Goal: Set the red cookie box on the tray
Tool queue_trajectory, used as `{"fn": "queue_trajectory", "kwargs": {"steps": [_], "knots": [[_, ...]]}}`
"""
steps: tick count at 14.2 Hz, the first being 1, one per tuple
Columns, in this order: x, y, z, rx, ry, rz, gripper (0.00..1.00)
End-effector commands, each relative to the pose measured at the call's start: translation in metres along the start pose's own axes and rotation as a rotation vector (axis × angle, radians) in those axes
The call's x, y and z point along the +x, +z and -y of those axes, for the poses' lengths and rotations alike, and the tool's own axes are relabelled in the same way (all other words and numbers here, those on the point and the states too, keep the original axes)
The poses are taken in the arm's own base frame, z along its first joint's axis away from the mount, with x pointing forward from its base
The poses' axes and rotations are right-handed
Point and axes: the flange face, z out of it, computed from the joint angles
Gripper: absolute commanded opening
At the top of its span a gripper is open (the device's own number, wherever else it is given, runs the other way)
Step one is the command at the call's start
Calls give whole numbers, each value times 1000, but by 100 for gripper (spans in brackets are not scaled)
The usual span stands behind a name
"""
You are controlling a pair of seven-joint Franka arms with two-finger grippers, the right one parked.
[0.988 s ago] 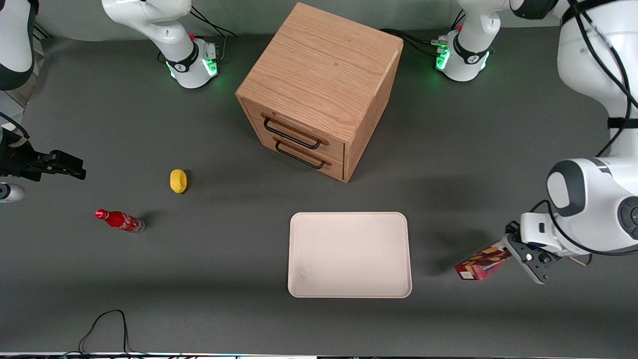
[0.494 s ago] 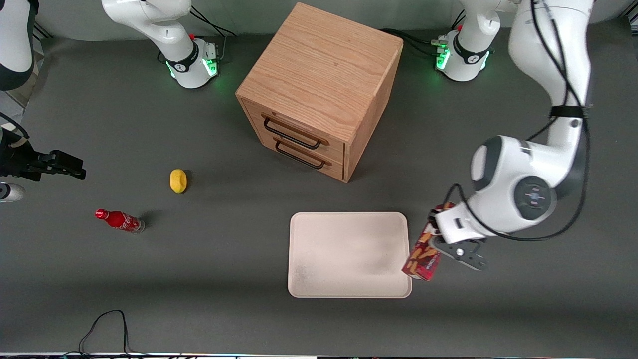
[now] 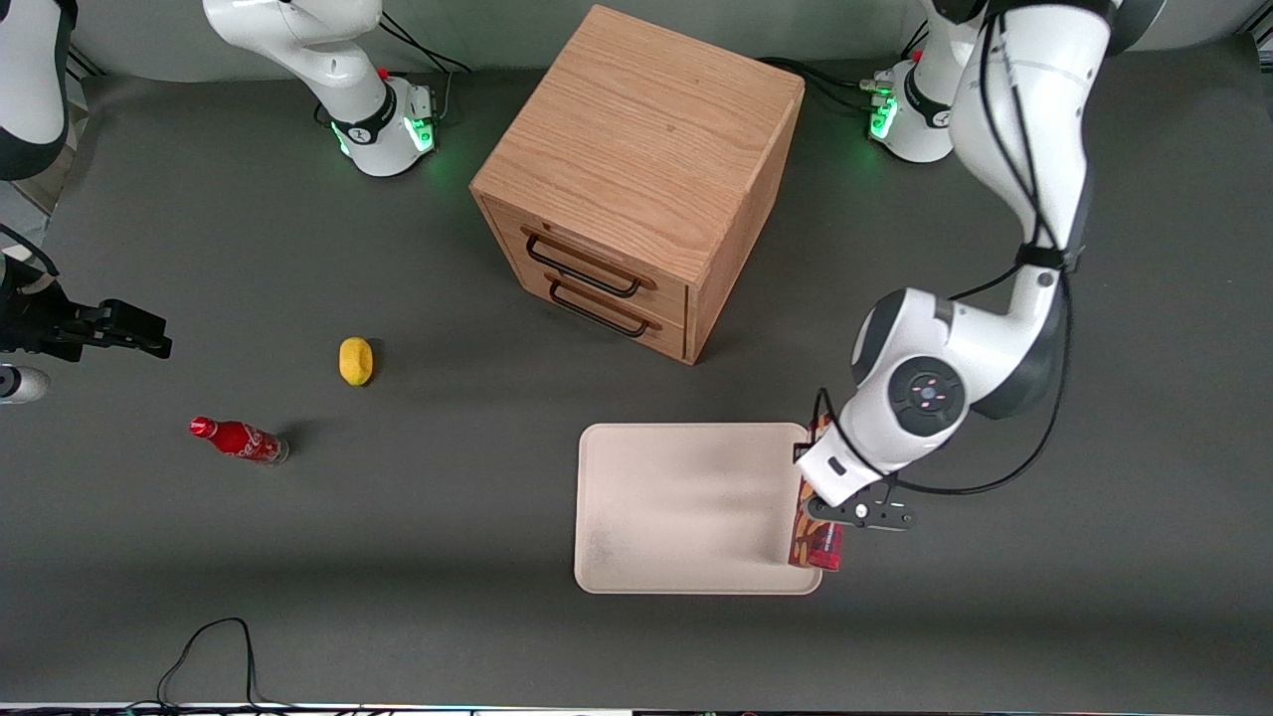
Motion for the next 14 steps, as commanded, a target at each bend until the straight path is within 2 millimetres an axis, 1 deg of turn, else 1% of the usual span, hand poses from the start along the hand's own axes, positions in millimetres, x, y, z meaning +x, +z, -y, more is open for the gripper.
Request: {"fn": "queue_trajectory", "kwargs": {"steps": [1, 2, 3, 6, 7, 8, 10, 11, 12, 13, 14], "knots": [[5, 25, -22, 19, -71, -53, 0], [4, 31, -24, 16, -82, -50, 0], [2, 31, -28, 14, -87, -45, 0], [0, 31, -29, 18, -95, -37, 0], [0, 32, -29, 22, -85, -45, 53], [-1, 32, -28, 32, -61, -49, 100], [1, 22, -26, 38, -39, -65, 100], [4, 12, -23, 35, -20, -77, 100], [6, -6, -14, 32, -14, -83, 100], [6, -24, 0, 30, -28, -91, 100], [1, -46, 16, 27, -47, -102, 100]]}}
